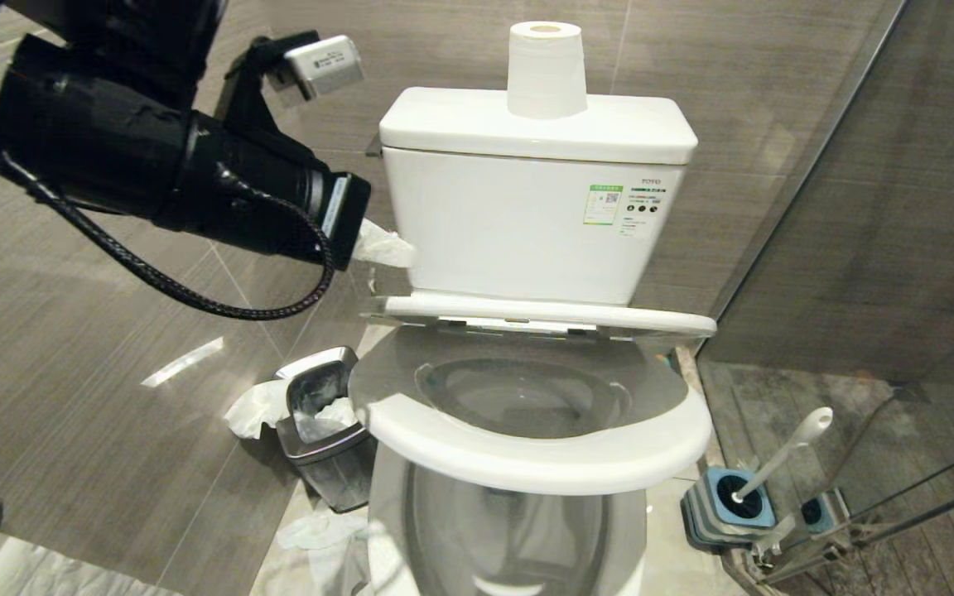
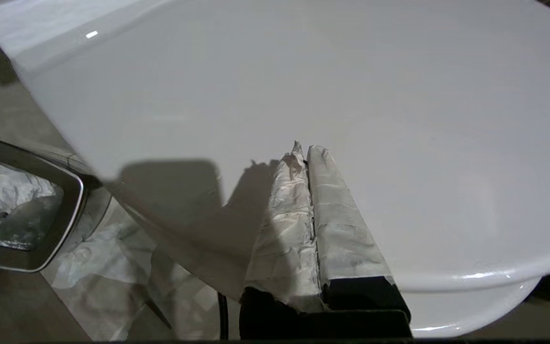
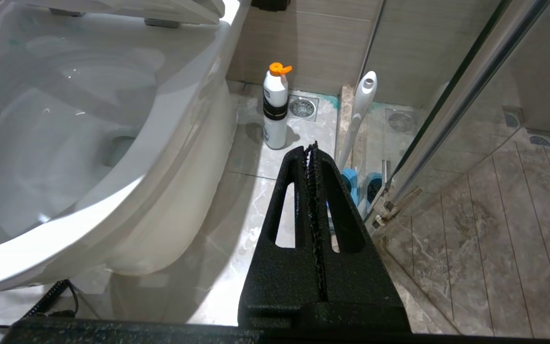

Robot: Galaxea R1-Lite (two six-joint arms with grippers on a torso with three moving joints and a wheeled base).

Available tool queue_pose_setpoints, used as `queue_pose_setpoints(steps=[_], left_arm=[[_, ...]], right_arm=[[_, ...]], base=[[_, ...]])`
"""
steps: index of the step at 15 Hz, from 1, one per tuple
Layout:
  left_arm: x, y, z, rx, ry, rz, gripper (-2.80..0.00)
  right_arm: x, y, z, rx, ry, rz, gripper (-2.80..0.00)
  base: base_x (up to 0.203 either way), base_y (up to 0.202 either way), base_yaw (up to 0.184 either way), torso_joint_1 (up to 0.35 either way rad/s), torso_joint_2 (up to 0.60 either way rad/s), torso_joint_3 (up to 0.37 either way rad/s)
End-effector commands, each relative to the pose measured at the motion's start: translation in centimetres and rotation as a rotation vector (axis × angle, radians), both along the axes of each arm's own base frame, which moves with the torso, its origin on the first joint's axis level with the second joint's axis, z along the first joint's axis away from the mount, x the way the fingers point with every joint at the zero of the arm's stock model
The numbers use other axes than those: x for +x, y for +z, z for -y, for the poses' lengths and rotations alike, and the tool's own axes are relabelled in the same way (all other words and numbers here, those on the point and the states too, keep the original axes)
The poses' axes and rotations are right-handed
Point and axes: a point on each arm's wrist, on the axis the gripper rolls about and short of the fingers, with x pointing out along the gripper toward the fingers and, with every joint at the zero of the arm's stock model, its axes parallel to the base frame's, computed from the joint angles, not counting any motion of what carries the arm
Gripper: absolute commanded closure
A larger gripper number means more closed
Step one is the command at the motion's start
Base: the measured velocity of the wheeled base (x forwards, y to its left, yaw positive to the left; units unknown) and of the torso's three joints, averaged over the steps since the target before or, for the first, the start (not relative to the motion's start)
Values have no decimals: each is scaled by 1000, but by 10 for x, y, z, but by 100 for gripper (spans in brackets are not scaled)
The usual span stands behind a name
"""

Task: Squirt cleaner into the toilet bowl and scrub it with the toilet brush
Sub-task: Close the toilet lid

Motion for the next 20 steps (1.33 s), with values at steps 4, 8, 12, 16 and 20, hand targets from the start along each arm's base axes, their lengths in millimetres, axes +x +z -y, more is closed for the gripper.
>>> queue_pose_setpoints(steps=[4,8,12,16,20], left_arm=[[11,-35,29,89,-57,-130,0],[21,-70,37,214,3,-205,0],[39,-95,48,306,102,-228,0],[47,-119,52,365,190,-295,0],[48,-145,52,455,222,-348,0]], right_arm=[[0,0,0,0,-1,-1,0],[0,0,0,0,-1,-1,0],[0,0,0,0,-1,-1,0],[0,0,0,0,-1,-1,0],[0,0,0,0,-1,0,0]], base=[[0,0,0,0,0,0],[0,0,0,0,0,0],[0,0,0,0,0,0],[0,0,0,0,0,0],[0,0,0,0,0,0]])
